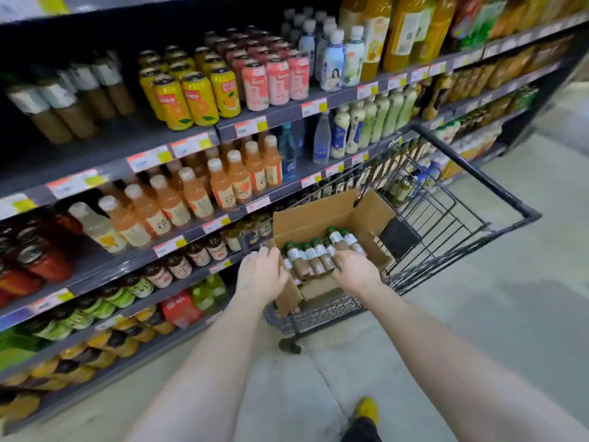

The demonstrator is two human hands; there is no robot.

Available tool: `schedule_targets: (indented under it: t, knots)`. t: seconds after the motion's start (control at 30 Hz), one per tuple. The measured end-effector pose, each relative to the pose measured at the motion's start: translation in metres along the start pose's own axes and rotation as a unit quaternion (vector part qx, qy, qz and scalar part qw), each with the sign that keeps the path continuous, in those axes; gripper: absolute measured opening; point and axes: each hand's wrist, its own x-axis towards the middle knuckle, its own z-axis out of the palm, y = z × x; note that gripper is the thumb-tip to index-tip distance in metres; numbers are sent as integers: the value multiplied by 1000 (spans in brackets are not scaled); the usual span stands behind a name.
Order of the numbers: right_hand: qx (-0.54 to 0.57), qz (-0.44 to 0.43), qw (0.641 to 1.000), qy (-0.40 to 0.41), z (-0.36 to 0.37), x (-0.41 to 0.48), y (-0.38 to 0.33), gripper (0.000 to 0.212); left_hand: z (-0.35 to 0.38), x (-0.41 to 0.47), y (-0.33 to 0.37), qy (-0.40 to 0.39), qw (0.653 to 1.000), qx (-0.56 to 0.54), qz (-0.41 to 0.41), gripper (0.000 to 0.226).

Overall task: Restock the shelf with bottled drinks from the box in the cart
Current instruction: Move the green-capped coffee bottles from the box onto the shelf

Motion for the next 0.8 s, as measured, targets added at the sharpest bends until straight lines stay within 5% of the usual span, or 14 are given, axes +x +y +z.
schedule_targets:
  t: [0.33, 0.53, 0.8]
  knots:
    - [50, 13, 997, -55, -26, 75, 108, 48, 45, 76, 109, -77, 993, -43, -80, 36]
    - [33, 7, 997, -76, -23, 129, 132, 39, 57, 112, 111, -112, 977, -96, -156, 45]
    - [-32, -9, 990, -138, -11, 213, 147, 27, 93, 183, 97, -155, 973, -74, -153, 38]
